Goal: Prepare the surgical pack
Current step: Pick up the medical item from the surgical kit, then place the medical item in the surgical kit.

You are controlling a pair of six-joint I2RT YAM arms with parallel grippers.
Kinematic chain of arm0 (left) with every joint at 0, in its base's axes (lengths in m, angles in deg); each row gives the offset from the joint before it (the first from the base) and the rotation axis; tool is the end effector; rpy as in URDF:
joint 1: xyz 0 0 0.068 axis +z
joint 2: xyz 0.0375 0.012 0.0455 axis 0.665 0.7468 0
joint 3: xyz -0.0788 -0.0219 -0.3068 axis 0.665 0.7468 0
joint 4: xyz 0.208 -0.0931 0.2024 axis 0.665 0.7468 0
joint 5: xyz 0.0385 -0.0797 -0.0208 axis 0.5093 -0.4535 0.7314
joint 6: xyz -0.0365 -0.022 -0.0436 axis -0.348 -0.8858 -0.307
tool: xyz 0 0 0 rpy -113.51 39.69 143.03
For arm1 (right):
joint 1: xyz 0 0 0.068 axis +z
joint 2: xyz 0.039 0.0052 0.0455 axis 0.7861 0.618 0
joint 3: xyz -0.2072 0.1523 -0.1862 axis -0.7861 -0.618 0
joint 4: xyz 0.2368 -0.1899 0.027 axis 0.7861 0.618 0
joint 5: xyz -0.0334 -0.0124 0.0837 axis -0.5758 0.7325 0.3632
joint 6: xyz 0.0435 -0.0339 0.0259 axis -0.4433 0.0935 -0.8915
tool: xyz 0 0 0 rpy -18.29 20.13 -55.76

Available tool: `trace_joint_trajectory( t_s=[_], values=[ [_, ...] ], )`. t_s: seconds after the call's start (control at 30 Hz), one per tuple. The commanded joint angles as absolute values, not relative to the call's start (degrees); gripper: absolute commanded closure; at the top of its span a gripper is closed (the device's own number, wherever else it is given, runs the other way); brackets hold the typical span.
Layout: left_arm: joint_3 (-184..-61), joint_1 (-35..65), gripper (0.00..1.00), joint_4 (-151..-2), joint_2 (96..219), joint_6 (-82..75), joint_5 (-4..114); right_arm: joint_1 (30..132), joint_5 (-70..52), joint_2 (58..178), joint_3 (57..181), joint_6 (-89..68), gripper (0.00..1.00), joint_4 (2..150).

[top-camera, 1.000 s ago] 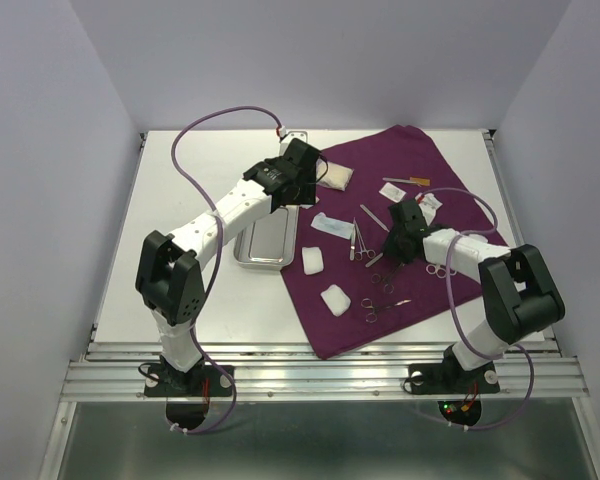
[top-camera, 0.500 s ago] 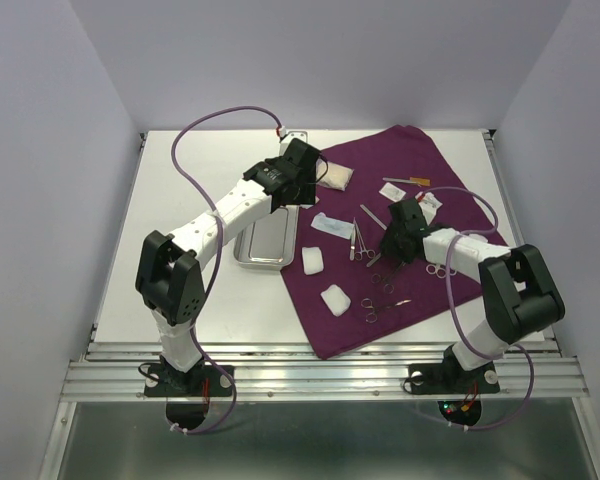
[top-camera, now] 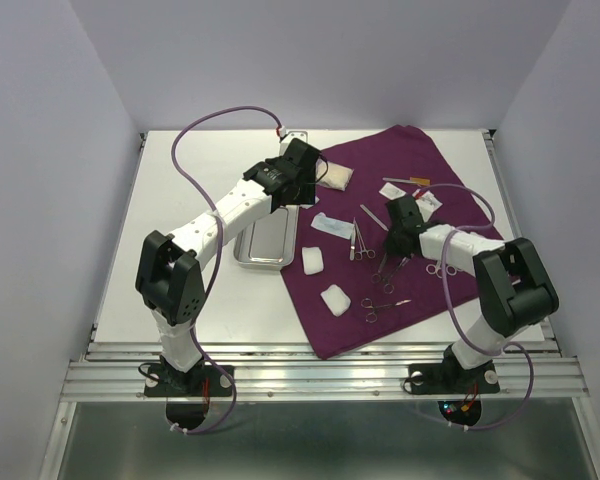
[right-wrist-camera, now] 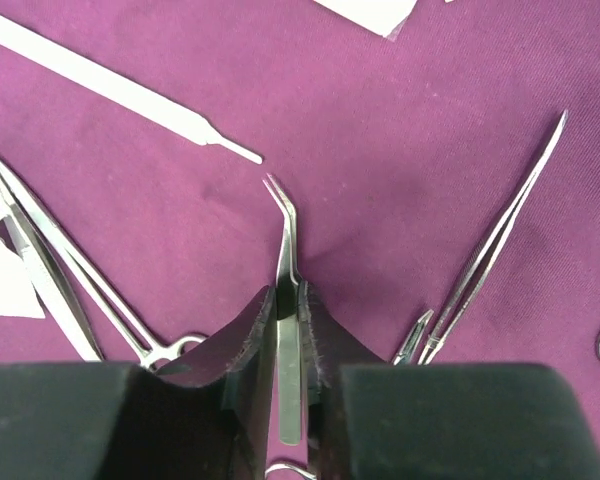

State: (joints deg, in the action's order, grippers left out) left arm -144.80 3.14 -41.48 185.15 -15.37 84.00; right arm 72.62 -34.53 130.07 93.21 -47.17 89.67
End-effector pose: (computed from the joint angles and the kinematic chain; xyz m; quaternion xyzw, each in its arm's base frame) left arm 0.3817 -0.2834 0.3509 0.0452 0.9000 -0.0656 0.4286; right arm 0.3343 0.1122 0.1679 0.2270 0.9229 0.0205 0.3102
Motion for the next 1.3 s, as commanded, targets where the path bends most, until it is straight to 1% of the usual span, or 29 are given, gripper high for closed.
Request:
trace_joint_trajectory(
  t_s=[0.0, 0.03, 0.1, 0.13, 0.17, 0.43, 0.73, 1.07, 1.13, 1.17, 1.2, 1.27],
  values=[
    [-145.6, 2.9, 0.29, -42.4, 184.2, -15.6, 84.6, 73.4, -36.9, 130.7, 95.9, -46.3, 0.85, 89.1],
    [-145.5, 2.8, 0.29, -42.4, 184.1, -15.6, 84.6, 73.4, -37.1, 130.7, 96.0, -46.3, 0.90, 89.3],
    [-145.4, 2.9, 0.28, -42.5, 183.9, -15.6, 84.7, 73.4, -36.9, 130.4, 96.2, -45.8, 0.94, 89.5],
    [-145.2, 2.9, 0.29, -42.6, 183.8, -15.6, 84.8, 73.4, -36.7, 130.1, 96.3, -45.6, 0.98, 89.6],
    [-145.3, 2.9, 0.28, -42.5, 183.8, -15.5, 84.9, 73.4, -36.6, 129.7, 96.4, -45.3, 0.99, 89.6],
    [-145.2, 2.8, 0.29, -42.9, 183.7, -15.5, 84.7, 75.9, -34.3, 129.9, 99.9, -42.5, 0.99, 88.7],
    [-145.4, 2.9, 0.28, -42.9, 183.6, -15.5, 84.0, 80.8, -32.4, 137.1, 109.1, -40.2, 0.99, 88.9],
    [-144.9, 2.8, 0.28, -42.5, 184.1, -16.2, 83.7, 85.5, -29.9, 141.9, 112.2, -40.4, 0.99, 88.4],
    [-144.9, 2.8, 0.28, -42.3, 184.2, -16.3, 83.7, 86.1, -29.7, 142.7, 112.7, -40.4, 0.97, 88.5],
    [-144.9, 2.9, 0.29, -42.2, 184.3, -16.4, 83.6, 86.1, -29.8, 142.8, 113.1, -40.4, 0.88, 88.5],
    [-144.9, 2.8, 0.28, -42.2, 184.3, -16.4, 83.6, 86.1, -30.4, 142.8, 113.3, -40.4, 0.76, 88.7],
    [-144.3, 2.7, 0.28, -42.2, 184.2, -16.9, 83.5, 86.1, -31.8, 142.4, 113.4, -40.6, 0.67, 88.9]
  ],
)
